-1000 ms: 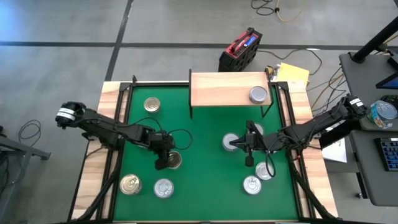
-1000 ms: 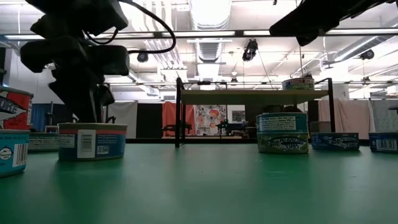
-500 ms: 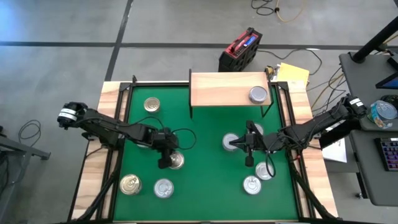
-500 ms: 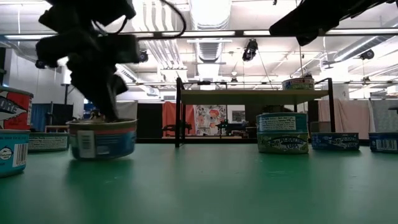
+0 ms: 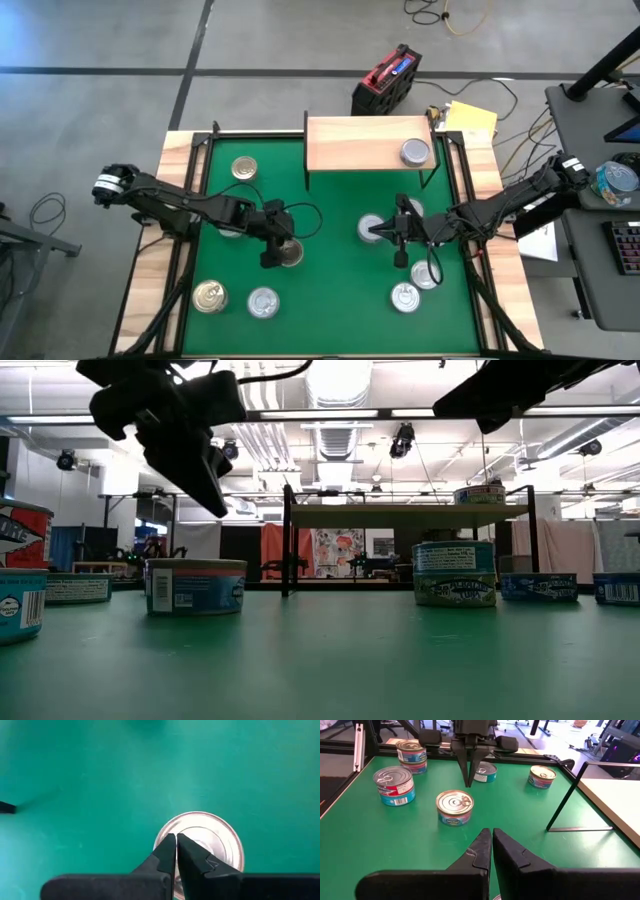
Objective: Stack canned seafood by type on shelf
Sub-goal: Put the blue/pink tuna can on the shelf
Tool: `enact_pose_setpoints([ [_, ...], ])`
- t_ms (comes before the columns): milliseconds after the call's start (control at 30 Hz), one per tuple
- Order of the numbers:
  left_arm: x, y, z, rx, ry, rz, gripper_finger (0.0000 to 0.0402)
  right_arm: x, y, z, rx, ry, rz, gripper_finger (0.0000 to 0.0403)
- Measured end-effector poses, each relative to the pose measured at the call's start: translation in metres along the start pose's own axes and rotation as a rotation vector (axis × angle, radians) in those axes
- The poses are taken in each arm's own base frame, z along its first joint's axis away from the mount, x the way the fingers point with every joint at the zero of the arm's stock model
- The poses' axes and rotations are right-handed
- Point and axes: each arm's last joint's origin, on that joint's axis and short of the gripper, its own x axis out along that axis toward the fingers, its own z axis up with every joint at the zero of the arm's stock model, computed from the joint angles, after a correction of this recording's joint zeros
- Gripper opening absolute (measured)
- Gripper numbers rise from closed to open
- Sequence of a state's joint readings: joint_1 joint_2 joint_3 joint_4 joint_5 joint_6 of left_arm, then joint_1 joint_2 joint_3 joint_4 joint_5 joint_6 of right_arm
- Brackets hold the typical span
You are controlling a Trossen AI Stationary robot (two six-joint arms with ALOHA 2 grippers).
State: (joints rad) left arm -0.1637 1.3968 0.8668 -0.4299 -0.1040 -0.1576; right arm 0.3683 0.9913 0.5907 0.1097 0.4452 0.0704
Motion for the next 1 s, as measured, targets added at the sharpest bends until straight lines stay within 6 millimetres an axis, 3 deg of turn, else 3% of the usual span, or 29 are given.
enact_pose_setpoints([
  [400,-0.001,-0.002,-0.006,0.031,0.062,-0.032,0.0,0.0,0.0,0.0,0.016,0.001,0.0,0.0009],
  [633,-0.002,-0.015,-0.008,0.096,0.062,-0.062,0.0,0.004,0.001,-0.009,0.071,0.032,-0.004,0.0009],
  [833,-0.005,-0.025,-0.019,0.16,0.145,-0.079,0.0,0.027,0.008,-0.013,0.075,0.045,-0.018,0.0009],
  [1000,-0.004,-0.025,-0.022,0.12,0.161,-0.072,0.0,0.053,0.01,-0.001,0.086,0.06,-0.052,0.0009],
])
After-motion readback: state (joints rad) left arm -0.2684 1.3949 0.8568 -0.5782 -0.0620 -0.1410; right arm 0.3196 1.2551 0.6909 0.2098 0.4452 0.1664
